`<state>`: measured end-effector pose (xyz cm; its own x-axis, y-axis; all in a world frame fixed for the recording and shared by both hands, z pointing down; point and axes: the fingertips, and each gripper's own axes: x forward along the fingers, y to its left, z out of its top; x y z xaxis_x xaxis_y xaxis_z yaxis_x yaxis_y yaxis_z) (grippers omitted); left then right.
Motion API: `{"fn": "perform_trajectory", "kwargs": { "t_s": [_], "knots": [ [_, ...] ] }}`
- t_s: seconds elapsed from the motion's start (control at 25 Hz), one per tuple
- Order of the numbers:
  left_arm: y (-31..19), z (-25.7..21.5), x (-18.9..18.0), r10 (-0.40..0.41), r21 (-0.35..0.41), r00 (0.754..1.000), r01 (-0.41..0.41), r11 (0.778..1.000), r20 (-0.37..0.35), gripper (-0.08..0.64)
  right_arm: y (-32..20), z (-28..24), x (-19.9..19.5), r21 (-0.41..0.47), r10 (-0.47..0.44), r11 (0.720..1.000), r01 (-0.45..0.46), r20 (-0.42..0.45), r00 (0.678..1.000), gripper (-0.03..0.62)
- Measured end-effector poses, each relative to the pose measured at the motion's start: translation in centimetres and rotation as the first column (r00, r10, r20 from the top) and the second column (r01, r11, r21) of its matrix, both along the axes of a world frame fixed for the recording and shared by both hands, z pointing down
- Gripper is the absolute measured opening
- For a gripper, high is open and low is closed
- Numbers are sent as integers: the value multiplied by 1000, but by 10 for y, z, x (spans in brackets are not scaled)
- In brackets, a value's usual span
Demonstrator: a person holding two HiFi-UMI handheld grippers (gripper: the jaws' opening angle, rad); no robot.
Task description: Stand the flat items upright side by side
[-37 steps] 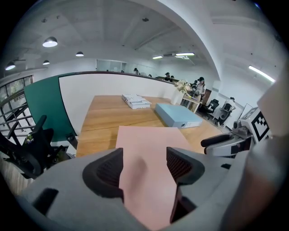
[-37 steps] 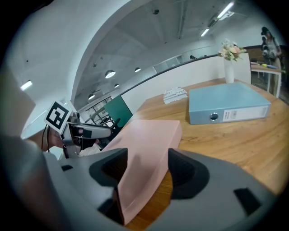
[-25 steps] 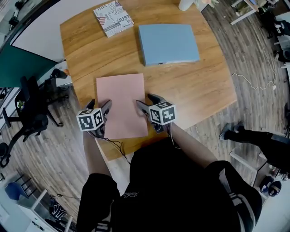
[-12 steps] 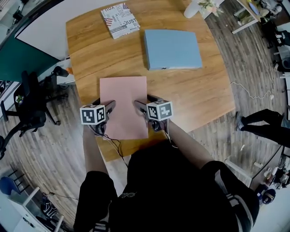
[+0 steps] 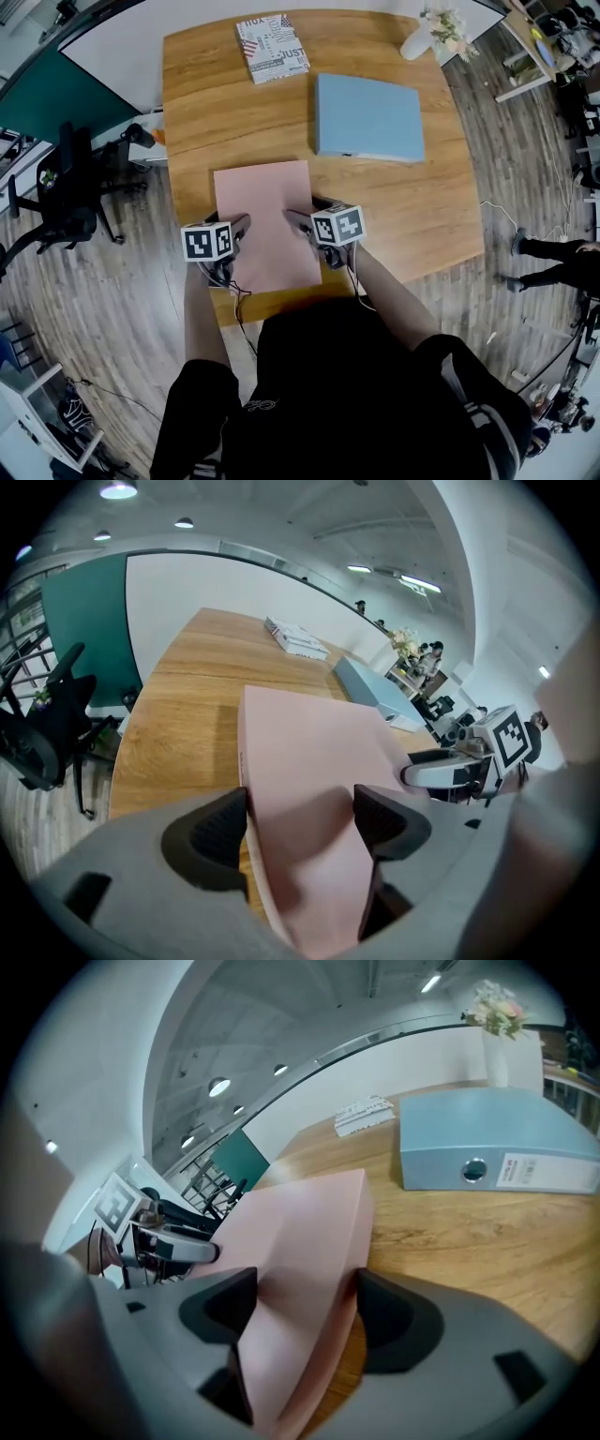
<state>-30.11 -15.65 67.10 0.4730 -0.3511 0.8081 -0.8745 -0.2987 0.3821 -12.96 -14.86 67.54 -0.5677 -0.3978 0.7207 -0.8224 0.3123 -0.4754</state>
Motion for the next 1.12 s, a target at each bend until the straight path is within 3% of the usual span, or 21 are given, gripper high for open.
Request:
{"fn": "perform_trajectory", "kwargs": {
  "t_s": [0.24, 0.44, 0.8, 1.12],
  "knots": [
    [31, 1, 18, -95, -21, 995, 95, 995, 5, 368, 2, -3, 14, -13, -158, 987, 157, -9, 987, 334],
    [46, 3, 29, -163, 5, 987, 163, 987, 15, 367, 5, 0, 24, -11, -215, 977, 215, -35, 976, 331],
    [45, -4, 36, -209, 77, 978, 207, 975, 22, 367, -4, -15, 25, 119, -241, 962, 246, -51, 969, 324],
    [10, -43, 34, -202, 260, 978, 182, 948, 52, 367, -34, -51, 23, 296, -194, 934, 201, -56, 980, 324]
  ]
}}
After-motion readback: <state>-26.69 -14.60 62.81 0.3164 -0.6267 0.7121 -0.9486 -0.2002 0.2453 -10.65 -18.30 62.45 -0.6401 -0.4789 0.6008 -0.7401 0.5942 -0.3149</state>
